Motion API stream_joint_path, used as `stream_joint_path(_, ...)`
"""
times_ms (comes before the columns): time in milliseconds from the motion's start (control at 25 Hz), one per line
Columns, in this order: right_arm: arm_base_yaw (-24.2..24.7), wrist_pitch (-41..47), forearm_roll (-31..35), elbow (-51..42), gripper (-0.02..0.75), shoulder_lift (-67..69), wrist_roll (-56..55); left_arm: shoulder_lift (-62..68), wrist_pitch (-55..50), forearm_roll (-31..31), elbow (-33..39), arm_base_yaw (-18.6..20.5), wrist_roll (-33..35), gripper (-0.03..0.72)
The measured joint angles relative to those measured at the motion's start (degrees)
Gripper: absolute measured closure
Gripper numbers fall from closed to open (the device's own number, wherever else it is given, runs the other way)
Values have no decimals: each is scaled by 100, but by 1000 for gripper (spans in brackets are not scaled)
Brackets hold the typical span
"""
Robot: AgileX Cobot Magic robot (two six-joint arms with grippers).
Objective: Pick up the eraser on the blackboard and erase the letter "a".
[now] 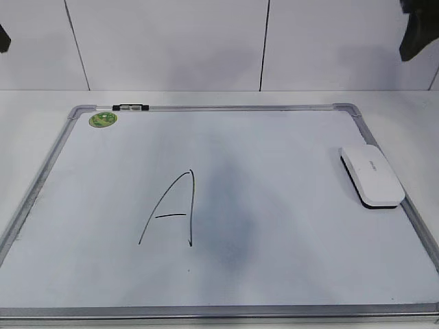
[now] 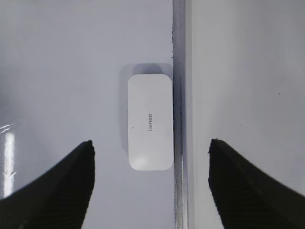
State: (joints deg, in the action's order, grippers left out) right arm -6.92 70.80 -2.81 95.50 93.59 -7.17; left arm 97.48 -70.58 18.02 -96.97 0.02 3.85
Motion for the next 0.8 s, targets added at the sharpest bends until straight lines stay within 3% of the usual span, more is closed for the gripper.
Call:
stream_joint_path(320,0,89,120,0,162,-1000,0,-925,-74,115,0,-25,-19,440)
stream_joint_path(560,0,120,550,-11,163,-1597,0,-1566,-134,-5,0,-319,-33,443)
stream_joint_path(800,0,120,680,-811,166,-2531,0,-2579,-168,-323,22,-356,-106,445)
